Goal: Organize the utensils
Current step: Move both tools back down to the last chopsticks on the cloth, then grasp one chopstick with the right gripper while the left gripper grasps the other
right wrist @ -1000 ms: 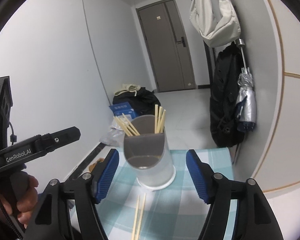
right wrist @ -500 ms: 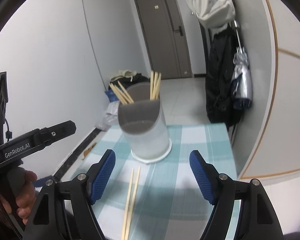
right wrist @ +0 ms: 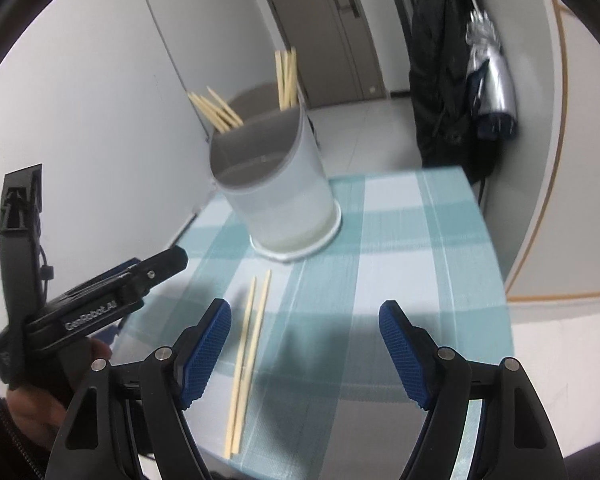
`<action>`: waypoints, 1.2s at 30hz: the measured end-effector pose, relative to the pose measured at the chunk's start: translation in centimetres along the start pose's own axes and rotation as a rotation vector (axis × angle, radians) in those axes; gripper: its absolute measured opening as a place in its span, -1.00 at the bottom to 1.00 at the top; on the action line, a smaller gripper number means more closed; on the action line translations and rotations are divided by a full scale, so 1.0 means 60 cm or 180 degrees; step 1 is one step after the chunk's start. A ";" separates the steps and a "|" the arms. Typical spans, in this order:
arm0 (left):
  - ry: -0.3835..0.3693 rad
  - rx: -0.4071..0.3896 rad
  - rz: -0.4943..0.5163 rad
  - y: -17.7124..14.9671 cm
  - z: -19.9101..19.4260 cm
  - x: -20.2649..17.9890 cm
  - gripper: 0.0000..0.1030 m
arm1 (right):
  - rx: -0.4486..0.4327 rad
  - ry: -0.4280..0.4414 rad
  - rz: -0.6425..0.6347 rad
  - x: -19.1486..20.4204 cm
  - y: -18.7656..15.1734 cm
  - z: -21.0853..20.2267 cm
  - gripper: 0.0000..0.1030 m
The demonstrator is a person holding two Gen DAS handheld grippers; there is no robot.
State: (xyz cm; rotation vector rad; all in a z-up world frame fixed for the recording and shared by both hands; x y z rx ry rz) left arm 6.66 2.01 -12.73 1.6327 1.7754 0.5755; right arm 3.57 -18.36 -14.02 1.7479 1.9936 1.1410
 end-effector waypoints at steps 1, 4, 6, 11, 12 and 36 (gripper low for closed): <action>-0.0030 0.0026 -0.0067 0.003 0.004 0.007 0.65 | 0.0028 -0.0030 -0.0012 0.000 -0.002 0.005 0.48; -0.0014 -0.0004 -0.0147 0.012 0.009 0.023 0.65 | 0.0112 -0.0101 -0.0056 0.003 -0.006 0.017 0.48; 0.0018 0.0017 -0.0230 0.017 0.014 0.037 0.65 | 0.0185 -0.0140 -0.0081 0.007 -0.006 0.027 0.48; -0.0053 0.0092 -0.0562 0.028 0.018 0.071 0.65 | 0.0431 -0.0181 -0.0181 0.023 0.000 0.064 0.47; -0.0040 0.0099 -0.0617 0.029 0.019 0.076 0.65 | 0.0477 -0.0174 -0.0211 0.026 0.000 0.071 0.45; -0.0014 0.0246 -0.1482 0.036 0.029 0.166 0.65 | 0.1201 -0.0535 -0.1191 0.126 0.028 0.245 -0.71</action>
Point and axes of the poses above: each gripper's, at about its wrist camera, not at the fingertips, and z roughly the way its jaws point, x to its left, y to its top, the point moved 1 cm from there along z, roughly the way its jaws point, and after that the axes turned 1 degree about z, right-handed, at the moved point
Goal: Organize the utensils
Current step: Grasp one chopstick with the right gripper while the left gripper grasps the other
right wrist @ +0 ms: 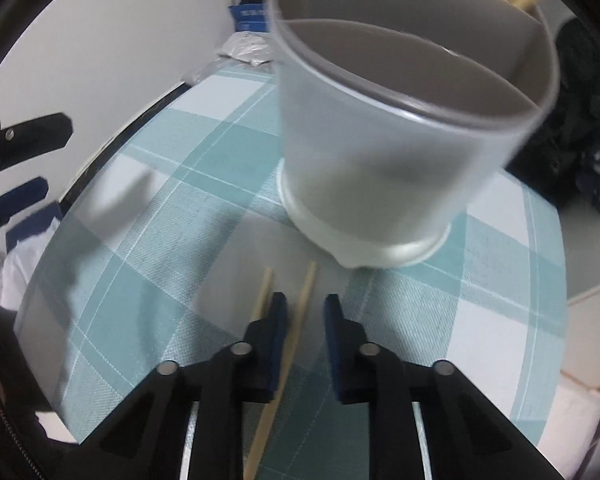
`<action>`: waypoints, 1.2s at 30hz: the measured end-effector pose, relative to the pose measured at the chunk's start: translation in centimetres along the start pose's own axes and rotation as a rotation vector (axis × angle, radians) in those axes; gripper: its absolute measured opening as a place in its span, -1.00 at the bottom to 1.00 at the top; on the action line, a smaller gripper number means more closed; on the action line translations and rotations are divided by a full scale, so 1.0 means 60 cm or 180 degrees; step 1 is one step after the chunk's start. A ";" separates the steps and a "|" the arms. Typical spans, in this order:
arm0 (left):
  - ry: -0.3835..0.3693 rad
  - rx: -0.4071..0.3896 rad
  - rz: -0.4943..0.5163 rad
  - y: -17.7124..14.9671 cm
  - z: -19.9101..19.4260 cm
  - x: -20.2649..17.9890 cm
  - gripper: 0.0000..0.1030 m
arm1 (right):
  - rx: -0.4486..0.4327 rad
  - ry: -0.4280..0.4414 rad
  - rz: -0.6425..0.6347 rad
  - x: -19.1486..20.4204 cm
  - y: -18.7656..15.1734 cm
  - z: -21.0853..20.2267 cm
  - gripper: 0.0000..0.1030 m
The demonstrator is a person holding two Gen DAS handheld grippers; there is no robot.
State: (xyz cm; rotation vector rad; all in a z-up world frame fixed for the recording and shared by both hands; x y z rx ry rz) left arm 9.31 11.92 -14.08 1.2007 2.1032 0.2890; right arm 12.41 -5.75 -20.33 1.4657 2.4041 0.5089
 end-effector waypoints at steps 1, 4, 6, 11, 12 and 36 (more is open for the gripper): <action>0.0011 -0.0011 0.0006 0.001 -0.002 0.001 0.65 | -0.0005 -0.0006 -0.0001 0.001 0.001 0.001 -0.74; 0.0029 -0.0015 0.0015 0.000 0.000 0.002 0.65 | -0.0010 0.0027 0.0009 0.004 0.001 0.002 -0.87; 0.0007 0.0021 0.0027 0.000 0.004 0.002 0.65 | -0.0014 0.0052 -0.0039 0.007 0.003 0.003 -0.90; 0.0107 0.0001 0.0175 -0.008 0.006 -0.005 0.65 | -0.0037 0.0239 0.0204 -0.005 0.003 -0.006 -0.92; 0.0107 0.0017 0.0200 -0.011 0.006 -0.007 0.65 | -0.0072 0.0245 0.0234 -0.010 0.000 -0.012 -0.92; 0.0242 0.0683 0.0787 -0.107 0.035 -0.084 0.65 | -0.1481 0.1156 0.2484 -0.283 -0.155 -0.161 -0.92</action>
Point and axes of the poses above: each gripper's, at about its wrist camera, not at the fingertips, and z roughly the way its jaws point, x to its left, y to its top, the point moved 1 cm from there along z, roughly the way its jaws point, and after that the axes turned 1 degree about z, right-handed, at the moved point
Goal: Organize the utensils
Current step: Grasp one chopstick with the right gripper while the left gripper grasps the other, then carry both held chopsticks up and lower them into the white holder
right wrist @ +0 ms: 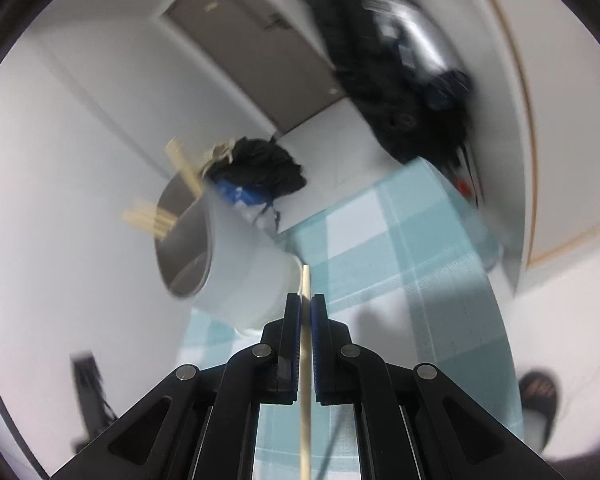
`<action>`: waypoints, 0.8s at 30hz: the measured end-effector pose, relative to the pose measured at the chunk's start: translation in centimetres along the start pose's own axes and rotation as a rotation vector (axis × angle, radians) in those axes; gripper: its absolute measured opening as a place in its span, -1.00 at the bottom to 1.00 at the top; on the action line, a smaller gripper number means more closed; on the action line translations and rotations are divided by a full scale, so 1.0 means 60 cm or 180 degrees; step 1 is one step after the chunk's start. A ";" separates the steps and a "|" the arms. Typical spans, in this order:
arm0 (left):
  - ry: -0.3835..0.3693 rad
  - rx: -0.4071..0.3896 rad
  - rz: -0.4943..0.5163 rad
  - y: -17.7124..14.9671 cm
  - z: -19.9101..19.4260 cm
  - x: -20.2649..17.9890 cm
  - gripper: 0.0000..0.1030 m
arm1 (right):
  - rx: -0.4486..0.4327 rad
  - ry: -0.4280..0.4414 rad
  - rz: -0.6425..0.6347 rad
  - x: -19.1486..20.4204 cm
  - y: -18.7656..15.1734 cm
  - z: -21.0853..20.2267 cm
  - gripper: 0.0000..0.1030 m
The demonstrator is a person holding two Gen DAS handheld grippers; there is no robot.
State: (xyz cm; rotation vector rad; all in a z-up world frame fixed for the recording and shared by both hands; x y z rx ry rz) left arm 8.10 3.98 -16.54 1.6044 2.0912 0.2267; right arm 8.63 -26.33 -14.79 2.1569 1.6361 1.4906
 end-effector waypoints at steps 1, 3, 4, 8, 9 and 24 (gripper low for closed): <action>0.0053 -0.0005 0.0093 0.000 0.000 -0.014 0.65 | -0.0051 0.0000 0.0038 -0.004 0.004 -0.002 -0.92; 0.0119 0.0009 0.0202 -0.002 0.004 -0.032 0.65 | -0.0125 0.0050 0.0105 -0.010 0.012 -0.015 -0.92; 0.0168 0.0024 0.0296 -0.002 0.007 -0.047 0.65 | -0.0141 0.0069 0.0126 -0.012 0.015 -0.018 -0.92; 0.0223 0.0093 0.0515 -0.009 0.023 -0.079 0.65 | -0.0187 0.0116 0.0236 -0.031 0.026 -0.022 -0.92; 0.0235 0.0095 0.0536 -0.011 0.025 -0.083 0.65 | -0.0192 0.0099 0.0245 -0.035 0.028 -0.023 -0.92; 0.0662 0.0359 0.0495 0.009 0.059 -0.117 -0.04 | -0.0383 0.0245 0.0145 -0.038 0.048 -0.056 -0.92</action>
Point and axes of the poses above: each gripper's, at about its wrist camera, not at the fingertips, and z roughly the way its jaws point, x to its left, y to its top, the point moved 1 cm from there along z, roughly the way its jaws point, and after that the axes turned 1 degree about z, right-handed, at the moved point
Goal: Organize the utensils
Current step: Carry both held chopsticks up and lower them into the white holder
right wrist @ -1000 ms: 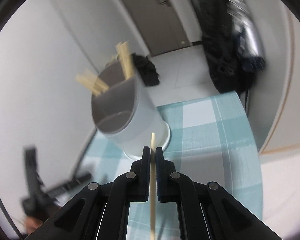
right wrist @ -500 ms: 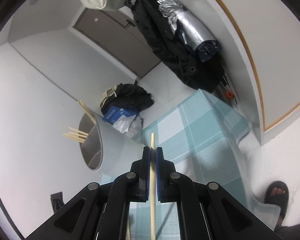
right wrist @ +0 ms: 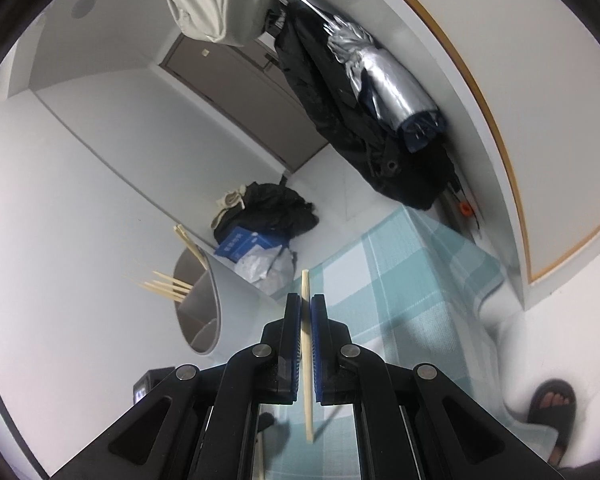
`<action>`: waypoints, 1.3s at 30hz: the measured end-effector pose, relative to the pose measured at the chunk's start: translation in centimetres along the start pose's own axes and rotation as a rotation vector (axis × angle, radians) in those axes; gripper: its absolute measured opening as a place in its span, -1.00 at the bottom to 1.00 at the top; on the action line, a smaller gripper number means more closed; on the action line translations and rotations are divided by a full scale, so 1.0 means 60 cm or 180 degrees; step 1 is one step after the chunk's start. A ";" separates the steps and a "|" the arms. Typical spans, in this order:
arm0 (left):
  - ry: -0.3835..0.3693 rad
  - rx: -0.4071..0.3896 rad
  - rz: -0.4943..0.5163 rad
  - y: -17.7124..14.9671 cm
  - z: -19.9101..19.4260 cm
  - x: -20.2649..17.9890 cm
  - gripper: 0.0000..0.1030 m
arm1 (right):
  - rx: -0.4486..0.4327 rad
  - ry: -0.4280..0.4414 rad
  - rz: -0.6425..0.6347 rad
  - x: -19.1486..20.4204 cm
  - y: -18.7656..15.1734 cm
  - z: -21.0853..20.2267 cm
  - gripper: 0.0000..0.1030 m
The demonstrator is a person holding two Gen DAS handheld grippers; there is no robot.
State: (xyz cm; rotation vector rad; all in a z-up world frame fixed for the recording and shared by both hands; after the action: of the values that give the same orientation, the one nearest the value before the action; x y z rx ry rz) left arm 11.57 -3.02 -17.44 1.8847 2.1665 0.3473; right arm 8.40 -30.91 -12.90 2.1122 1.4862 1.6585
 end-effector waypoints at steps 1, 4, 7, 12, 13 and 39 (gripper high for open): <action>0.0025 -0.0017 -0.0023 0.001 0.001 0.001 -0.10 | -0.0010 0.0005 -0.0015 0.000 0.001 -0.002 -0.92; 0.0025 -0.0038 -0.0058 -0.003 -0.002 0.000 -0.50 | 0.0022 -0.0004 -0.0016 -0.003 -0.001 -0.003 -0.92; -0.0068 0.0013 -0.0046 -0.003 -0.002 -0.007 -0.85 | 0.0065 -0.0024 -0.0030 -0.005 -0.003 -0.001 -0.92; -0.0215 0.0069 -0.0167 0.008 0.004 -0.003 -0.98 | 0.0060 0.0004 -0.0080 0.002 -0.006 -0.004 -0.92; -0.0231 0.0058 -0.0162 0.009 0.004 -0.002 -0.98 | 0.0061 0.0006 -0.0096 0.004 -0.006 -0.004 -0.92; -0.0750 -0.1547 0.0369 -0.043 -0.215 -0.020 -0.99 | 0.0003 0.0006 -0.0945 0.107 -0.060 -0.039 -0.92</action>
State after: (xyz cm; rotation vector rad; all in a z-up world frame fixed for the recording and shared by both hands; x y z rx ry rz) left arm 4.93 -4.75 -6.12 1.6766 1.6415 0.5814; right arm 3.99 -25.58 -9.46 1.7821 1.7015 1.5507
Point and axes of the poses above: each gripper's, at about its wrist camera, not at the fingertips, and z roughly the way its jaws point, x to its left, y to its top, the point moved 1 cm from there along z, roughly the way its jaws point, and after that the axes turned 1 degree about z, right-handed, at the moved point
